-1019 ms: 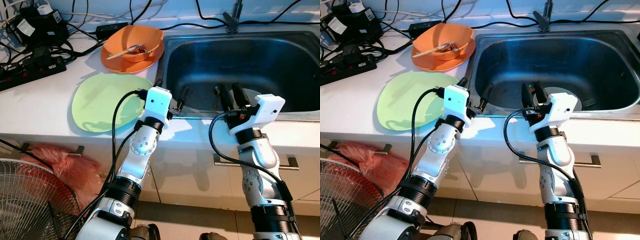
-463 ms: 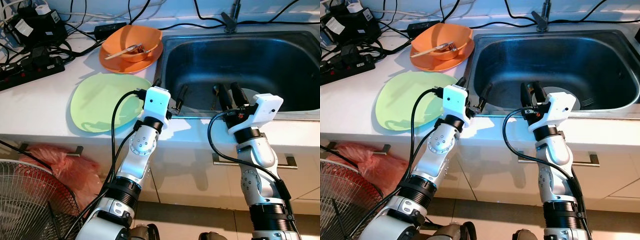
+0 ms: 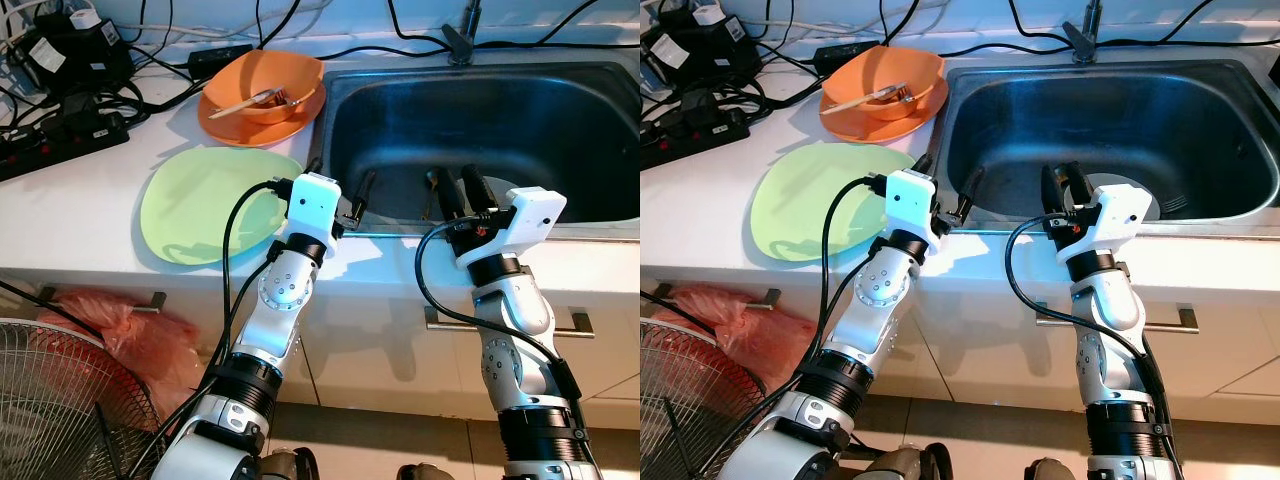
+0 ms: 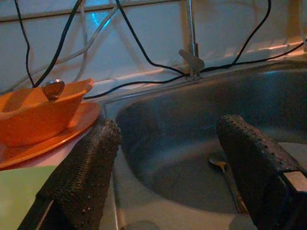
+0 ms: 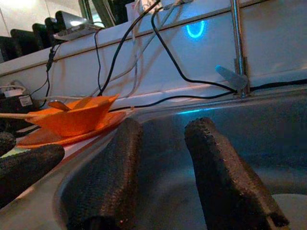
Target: Kitchen organization
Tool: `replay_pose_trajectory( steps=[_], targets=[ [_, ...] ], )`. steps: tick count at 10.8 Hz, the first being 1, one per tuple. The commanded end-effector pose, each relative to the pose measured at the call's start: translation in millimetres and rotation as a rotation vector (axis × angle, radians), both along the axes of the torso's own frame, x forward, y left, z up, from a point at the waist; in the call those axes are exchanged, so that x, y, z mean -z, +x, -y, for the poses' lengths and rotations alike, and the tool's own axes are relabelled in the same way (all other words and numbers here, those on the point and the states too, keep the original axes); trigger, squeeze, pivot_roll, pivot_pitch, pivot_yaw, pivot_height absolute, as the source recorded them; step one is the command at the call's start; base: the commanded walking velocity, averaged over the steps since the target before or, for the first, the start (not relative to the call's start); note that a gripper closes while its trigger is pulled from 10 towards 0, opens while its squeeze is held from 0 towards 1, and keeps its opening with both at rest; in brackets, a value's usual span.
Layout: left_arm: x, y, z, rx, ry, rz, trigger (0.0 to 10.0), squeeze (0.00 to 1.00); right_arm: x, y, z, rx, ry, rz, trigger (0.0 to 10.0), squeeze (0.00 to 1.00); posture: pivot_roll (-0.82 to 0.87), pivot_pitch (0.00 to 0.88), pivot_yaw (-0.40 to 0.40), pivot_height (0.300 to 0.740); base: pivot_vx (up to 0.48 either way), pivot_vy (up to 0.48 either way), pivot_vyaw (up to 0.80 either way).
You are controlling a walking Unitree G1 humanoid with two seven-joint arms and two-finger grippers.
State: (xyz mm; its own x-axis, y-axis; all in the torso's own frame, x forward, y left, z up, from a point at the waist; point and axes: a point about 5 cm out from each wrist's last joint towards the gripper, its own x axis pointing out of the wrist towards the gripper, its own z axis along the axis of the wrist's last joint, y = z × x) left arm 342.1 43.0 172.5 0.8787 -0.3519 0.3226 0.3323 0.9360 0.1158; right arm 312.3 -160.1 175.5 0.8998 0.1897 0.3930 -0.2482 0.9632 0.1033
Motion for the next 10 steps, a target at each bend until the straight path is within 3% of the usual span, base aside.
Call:
replay_pose_trajectory(
  steps=[1,10],
  targets=[
    [-1.0,2.1,-2.2,-0.014,-0.013,-0.001,10.0,0.0,2.7,2.8,-3.4,-0.01,-0.005,-0.019,10.0,0.0,-0.02,0.134,0.101,0.74,0.0,0.0,0.0],
    [0.8,1.2,1.5,0.002,-0.008,-0.003,10.0,0.0,4.4,4.2,-5.5,-0.019,-0.008,-0.022,10.0,0.0,-0.03,0.1,0.101,0.74,0.0,0.0,0.0]
  ],
)
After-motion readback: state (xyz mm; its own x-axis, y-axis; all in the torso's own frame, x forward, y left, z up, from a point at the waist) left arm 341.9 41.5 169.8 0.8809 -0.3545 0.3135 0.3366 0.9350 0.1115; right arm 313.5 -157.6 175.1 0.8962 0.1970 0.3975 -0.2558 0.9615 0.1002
